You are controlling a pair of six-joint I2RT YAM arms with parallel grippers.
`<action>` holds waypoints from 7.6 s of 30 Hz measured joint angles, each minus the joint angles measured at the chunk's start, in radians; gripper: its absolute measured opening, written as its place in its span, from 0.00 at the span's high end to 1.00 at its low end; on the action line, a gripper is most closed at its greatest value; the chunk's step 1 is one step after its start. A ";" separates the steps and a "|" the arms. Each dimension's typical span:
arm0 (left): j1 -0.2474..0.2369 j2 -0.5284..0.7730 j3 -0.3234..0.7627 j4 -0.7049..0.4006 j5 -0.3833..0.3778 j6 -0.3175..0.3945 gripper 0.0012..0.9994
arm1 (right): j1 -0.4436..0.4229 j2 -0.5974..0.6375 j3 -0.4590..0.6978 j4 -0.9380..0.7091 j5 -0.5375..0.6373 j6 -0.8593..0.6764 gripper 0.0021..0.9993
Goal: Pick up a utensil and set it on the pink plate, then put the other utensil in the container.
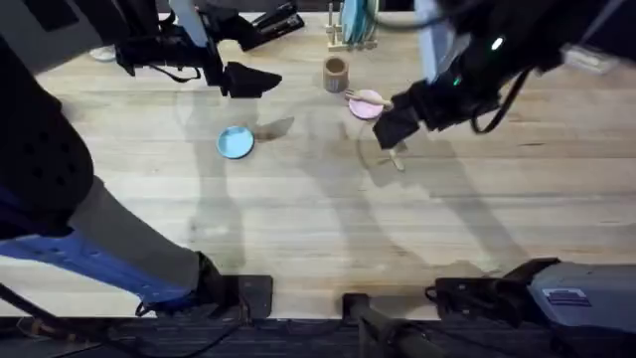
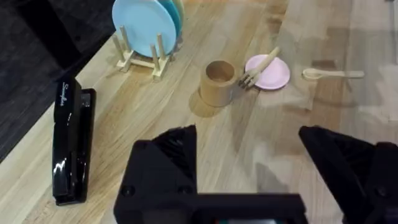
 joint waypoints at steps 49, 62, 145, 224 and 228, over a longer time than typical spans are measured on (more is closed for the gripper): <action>0.000 0.000 0.000 0.000 0.004 0.000 0.01 | 0.010 0.209 -0.239 0.483 0.037 -0.025 0.97; 0.000 0.000 0.000 0.000 0.004 0.000 0.01 | 0.009 0.230 -0.169 0.302 0.029 -0.058 0.97; 0.000 0.000 0.000 0.000 0.004 0.000 0.01 | -0.346 0.705 0.346 1.389 -1.520 -0.710 0.97; 0.000 0.000 0.000 0.000 0.004 0.000 0.01 | -0.306 0.942 0.347 1.440 -1.436 -0.757 0.97; 0.000 0.000 0.000 0.000 0.004 0.000 0.01 | -0.306 0.943 0.347 1.439 -1.436 -0.757 0.97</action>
